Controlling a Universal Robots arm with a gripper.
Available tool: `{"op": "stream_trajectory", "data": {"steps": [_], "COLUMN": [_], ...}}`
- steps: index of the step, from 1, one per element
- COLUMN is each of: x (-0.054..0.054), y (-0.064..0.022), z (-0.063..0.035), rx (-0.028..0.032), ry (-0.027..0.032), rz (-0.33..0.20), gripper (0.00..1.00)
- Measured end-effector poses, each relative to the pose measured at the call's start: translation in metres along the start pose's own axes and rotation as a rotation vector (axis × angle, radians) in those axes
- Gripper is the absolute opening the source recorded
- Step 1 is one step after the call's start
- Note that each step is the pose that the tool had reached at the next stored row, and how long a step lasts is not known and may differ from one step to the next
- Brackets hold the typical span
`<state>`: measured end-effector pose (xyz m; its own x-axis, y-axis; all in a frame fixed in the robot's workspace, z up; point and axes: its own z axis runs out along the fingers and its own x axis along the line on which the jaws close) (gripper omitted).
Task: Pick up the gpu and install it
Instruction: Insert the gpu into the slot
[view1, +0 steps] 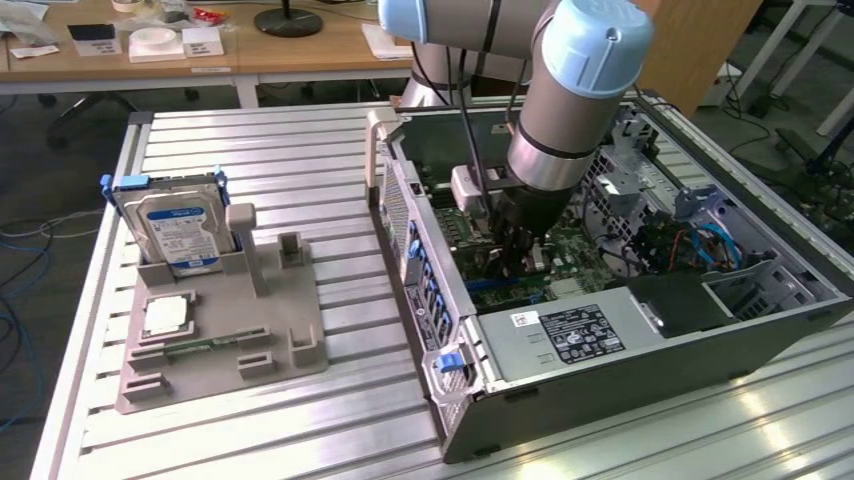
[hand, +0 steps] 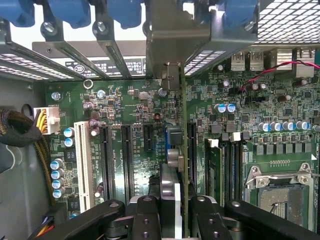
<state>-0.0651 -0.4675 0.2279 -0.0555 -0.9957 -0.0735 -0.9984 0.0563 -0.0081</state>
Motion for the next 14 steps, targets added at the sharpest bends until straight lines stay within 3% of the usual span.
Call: {"op": "stream_trajectory", "data": {"steps": [14], "x": [-0.0005], "y": [0.0], "z": [-0.0011], "rx": [0.0002], "ry": [0.0046], "rz": [0.0], "gripper": [0.28]}}
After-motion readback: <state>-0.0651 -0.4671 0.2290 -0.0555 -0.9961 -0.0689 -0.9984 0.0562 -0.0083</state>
